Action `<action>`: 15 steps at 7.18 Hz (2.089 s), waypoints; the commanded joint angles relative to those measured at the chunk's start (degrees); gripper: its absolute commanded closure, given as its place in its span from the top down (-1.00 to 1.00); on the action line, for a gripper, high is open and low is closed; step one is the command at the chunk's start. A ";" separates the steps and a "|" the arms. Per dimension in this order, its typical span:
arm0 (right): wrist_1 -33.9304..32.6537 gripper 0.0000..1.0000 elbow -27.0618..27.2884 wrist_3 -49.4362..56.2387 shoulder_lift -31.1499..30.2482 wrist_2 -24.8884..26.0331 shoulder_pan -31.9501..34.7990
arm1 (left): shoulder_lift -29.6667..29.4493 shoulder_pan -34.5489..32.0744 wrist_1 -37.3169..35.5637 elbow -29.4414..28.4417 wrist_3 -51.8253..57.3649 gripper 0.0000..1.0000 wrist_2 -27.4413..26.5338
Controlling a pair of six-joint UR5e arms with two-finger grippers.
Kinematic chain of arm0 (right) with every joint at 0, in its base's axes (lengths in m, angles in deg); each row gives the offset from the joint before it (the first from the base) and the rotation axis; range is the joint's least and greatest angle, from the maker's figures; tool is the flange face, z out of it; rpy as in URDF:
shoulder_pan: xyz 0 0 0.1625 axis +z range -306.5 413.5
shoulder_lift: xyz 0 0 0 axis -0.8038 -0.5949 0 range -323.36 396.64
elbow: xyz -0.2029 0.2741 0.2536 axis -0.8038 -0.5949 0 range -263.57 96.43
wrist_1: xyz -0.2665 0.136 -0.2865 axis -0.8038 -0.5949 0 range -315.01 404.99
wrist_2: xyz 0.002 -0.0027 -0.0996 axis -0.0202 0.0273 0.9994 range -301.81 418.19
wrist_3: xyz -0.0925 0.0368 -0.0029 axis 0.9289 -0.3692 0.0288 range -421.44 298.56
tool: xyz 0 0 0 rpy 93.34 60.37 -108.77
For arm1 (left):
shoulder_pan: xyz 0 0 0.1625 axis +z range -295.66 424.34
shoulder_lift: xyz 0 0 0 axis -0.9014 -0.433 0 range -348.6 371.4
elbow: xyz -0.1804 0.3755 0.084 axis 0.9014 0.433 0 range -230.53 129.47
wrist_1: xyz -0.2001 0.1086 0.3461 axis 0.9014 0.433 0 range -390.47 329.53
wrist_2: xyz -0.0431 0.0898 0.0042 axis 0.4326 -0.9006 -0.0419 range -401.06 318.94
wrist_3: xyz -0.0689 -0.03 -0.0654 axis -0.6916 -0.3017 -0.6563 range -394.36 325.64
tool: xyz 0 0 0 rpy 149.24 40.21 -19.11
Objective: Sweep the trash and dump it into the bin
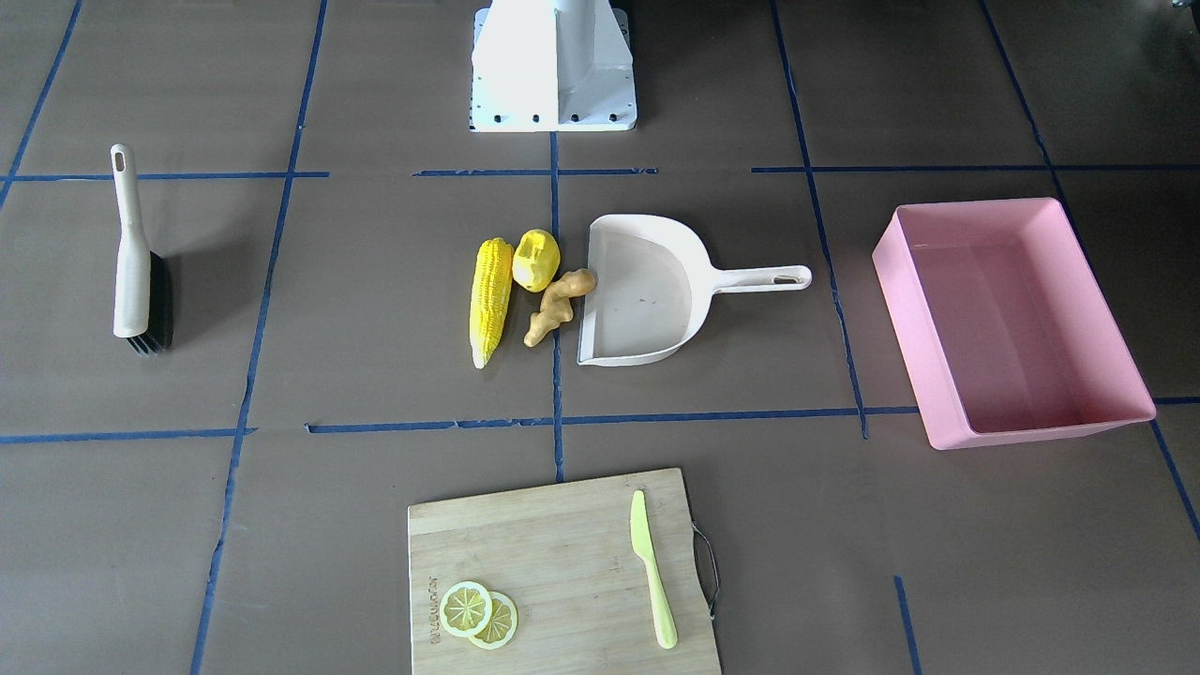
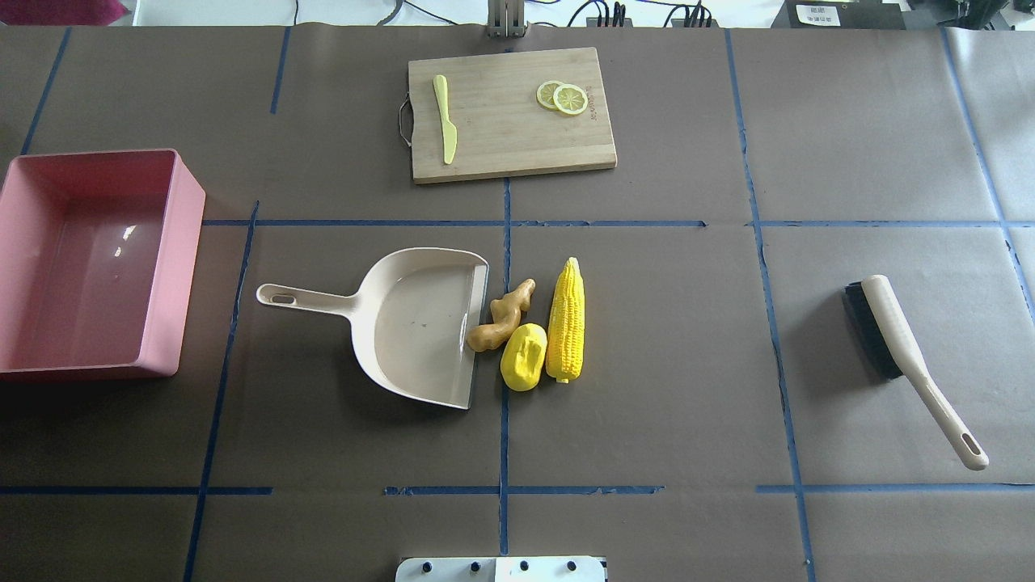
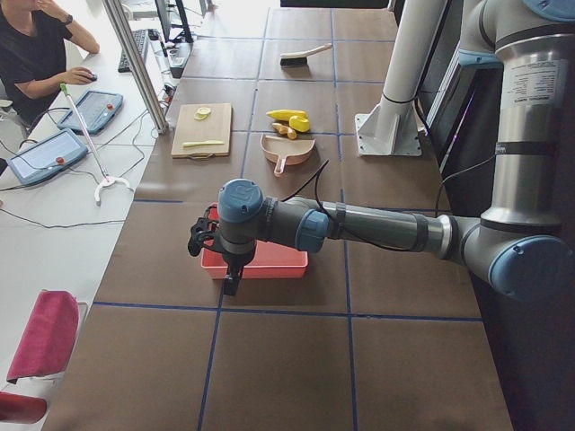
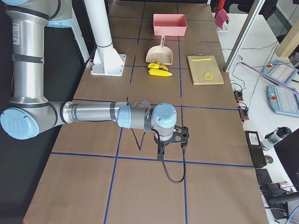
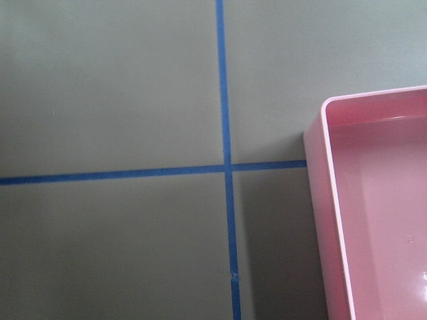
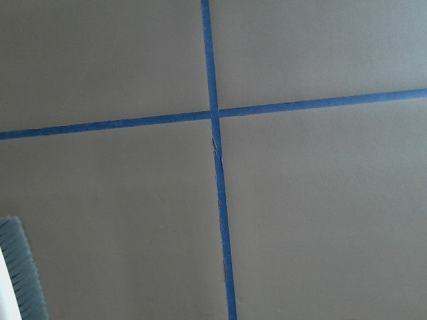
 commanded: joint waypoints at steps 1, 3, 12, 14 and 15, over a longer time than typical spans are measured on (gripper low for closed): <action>0.99 1.00 3.57 -0.04 0.27 -0.47 -1.14 | -2.60 4.07 1.31 3.24 -0.30 1.00 -0.11; 1.34 1.00 4.19 -0.21 -0.17 -0.38 -4.02 | -7.78 7.41 1.22 4.93 -0.21 1.00 0.06; 32.10 1.00 11.04 -39.93 -10.71 4.27 -31.25 | -20.28 29.57 -4.59 9.06 -0.64 1.00 -2.48; 32.80 1.00 11.84 -48.43 -10.28 10.40 -41.18 | -19.92 29.57 -4.50 9.15 -0.65 1.00 -2.57; 32.81 1.00 11.76 -49.34 -10.37 10.60 -42.79 | -19.84 29.66 -4.50 9.15 -0.91 1.00 -2.57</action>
